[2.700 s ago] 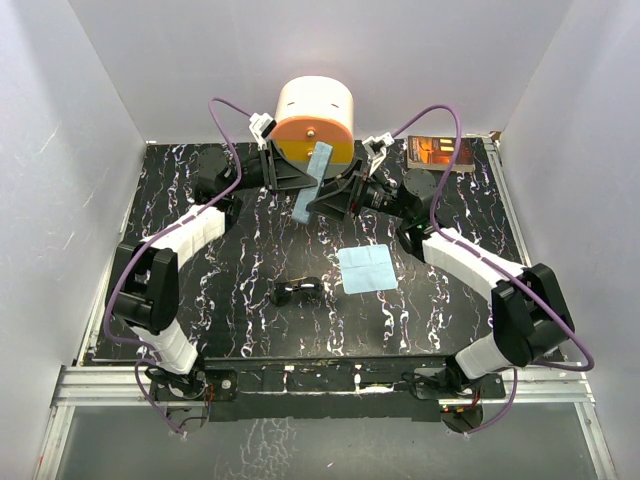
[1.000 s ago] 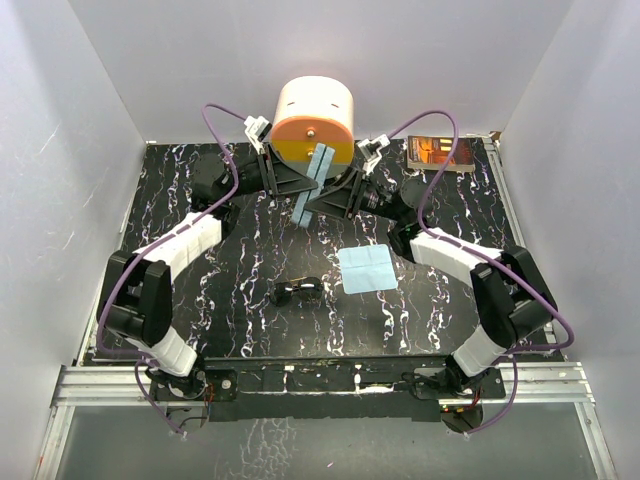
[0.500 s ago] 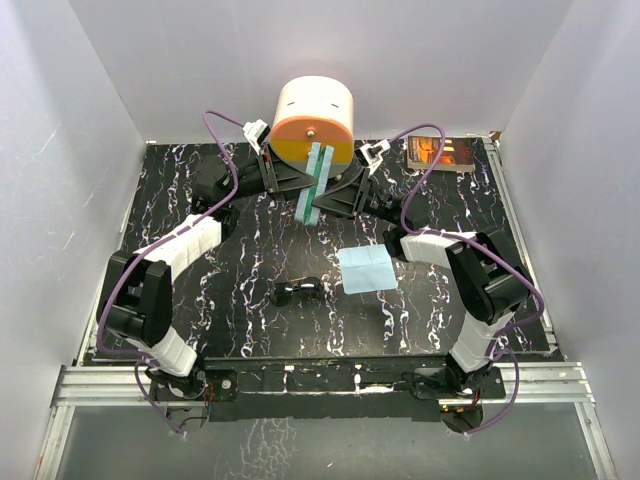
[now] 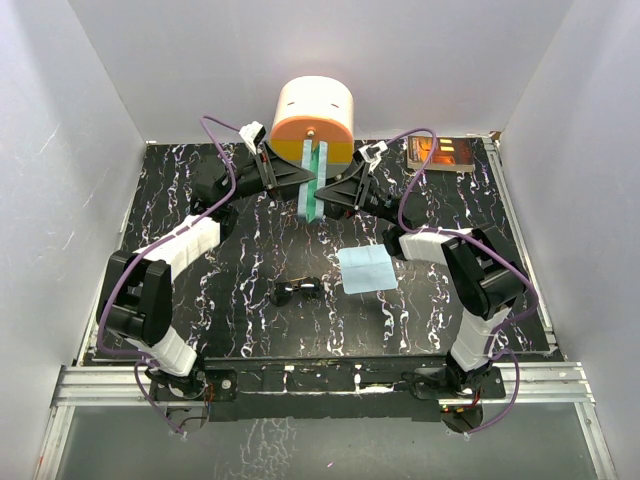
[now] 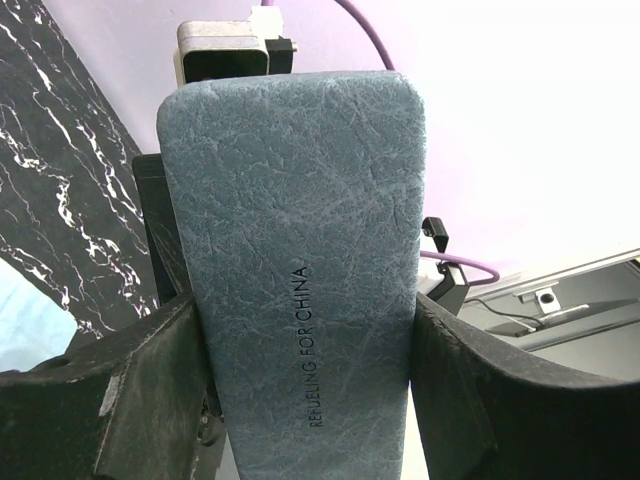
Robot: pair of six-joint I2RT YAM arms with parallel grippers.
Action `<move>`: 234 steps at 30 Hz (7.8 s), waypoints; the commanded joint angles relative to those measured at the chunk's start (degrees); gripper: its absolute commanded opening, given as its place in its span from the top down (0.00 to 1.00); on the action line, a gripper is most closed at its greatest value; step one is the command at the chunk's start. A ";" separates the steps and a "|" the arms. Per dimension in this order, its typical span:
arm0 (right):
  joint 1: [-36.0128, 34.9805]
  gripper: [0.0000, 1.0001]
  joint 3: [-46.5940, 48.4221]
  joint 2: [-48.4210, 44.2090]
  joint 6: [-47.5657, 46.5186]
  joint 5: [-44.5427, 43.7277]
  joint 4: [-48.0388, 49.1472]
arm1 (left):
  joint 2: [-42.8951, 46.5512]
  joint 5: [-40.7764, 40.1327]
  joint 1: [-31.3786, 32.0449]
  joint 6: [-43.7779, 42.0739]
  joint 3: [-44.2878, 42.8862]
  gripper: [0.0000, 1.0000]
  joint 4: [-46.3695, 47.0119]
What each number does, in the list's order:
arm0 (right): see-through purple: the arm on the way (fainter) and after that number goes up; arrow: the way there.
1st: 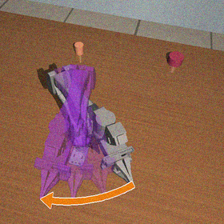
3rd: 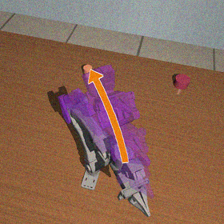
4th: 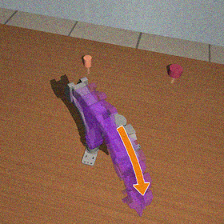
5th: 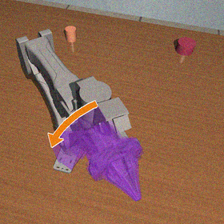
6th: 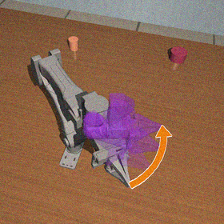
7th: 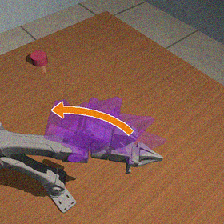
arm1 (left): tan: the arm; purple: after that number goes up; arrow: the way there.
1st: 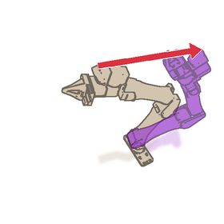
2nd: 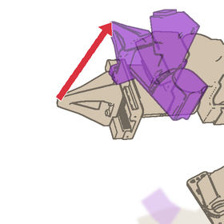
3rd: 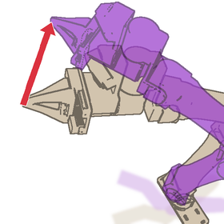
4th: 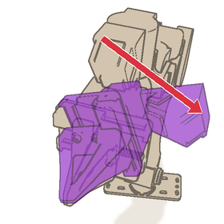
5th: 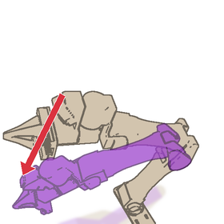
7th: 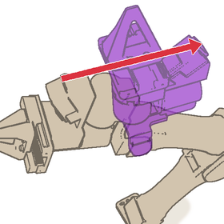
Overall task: Organize the sunglasses
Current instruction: Open the sunglasses case, then place the sunglasses case at the center of the board, then adjust the sunglasses case at the center of the board.
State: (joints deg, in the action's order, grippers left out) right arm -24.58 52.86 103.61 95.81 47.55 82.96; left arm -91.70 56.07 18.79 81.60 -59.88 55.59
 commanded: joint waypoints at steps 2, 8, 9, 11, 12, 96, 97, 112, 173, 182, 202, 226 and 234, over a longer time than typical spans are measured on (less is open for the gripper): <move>2.72 0.92 0.58 1.36 8.74 -10.01 21.54 | 6.20 7.82 1.72 3.68 -2.27 1.00 10.13; 3.62 0.92 1.14 3.16 12.85 -10.85 21.50 | 6.70 7.76 1.45 4.45 -3.21 1.00 10.86; 3.58 0.92 1.14 3.51 13.54 -11.00 21.54 | 6.81 7.79 1.45 4.64 -3.23 1.00 11.01; 3.58 0.92 0.90 4.09 14.39 -11.45 21.49 | 7.00 7.74 1.40 4.81 -3.15 1.00 11.19; 3.58 0.92 0.89 4.21 14.62 -11.51 21.50 | 7.04 7.60 1.43 4.80 -3.12 1.00 11.20; 0.86 0.92 0.09 6.15 18.56 -13.50 20.44 | 7.10 7.18 0.73 5.72 -3.58 1.00 14.28; 0.89 0.92 0.14 5.69 17.95 -13.10 19.62 | 7.10 7.18 0.73 5.47 -3.58 1.00 13.94; 16.96 0.92 -10.37 3.14 17.21 0.69 17.02 | -1.61 4.20 0.17 -74.49 -42.18 1.00 -95.51; 21.71 0.92 -20.40 11.11 15.29 9.14 21.38 | -52.77 11.99 -9.55 -90.78 -67.19 0.83 -123.02; 21.53 0.82 -19.12 11.17 15.19 10.46 21.29 | -53.17 10.20 -9.82 -91.13 -67.15 0.51 -123.36; 21.19 0.67 -18.65 11.30 15.13 10.78 21.37 | -52.45 1.16 -9.91 -89.76 -69.05 0.03 -122.39; 20.46 0.66 -18.30 12.58 15.31 9.90 21.35 | -43.36 -17.27 -5.80 -84.99 -66.88 0.06 -118.26; 20.45 0.68 -18.29 12.43 15.64 10.26 21.35 | -44.70 -17.61 -5.34 -85.07 -66.95 0.11 -118.72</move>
State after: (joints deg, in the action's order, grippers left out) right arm -4.03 33.28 115.66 112.40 58.43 83.85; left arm -138.91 38.70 13.80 -3.38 -125.62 -61.91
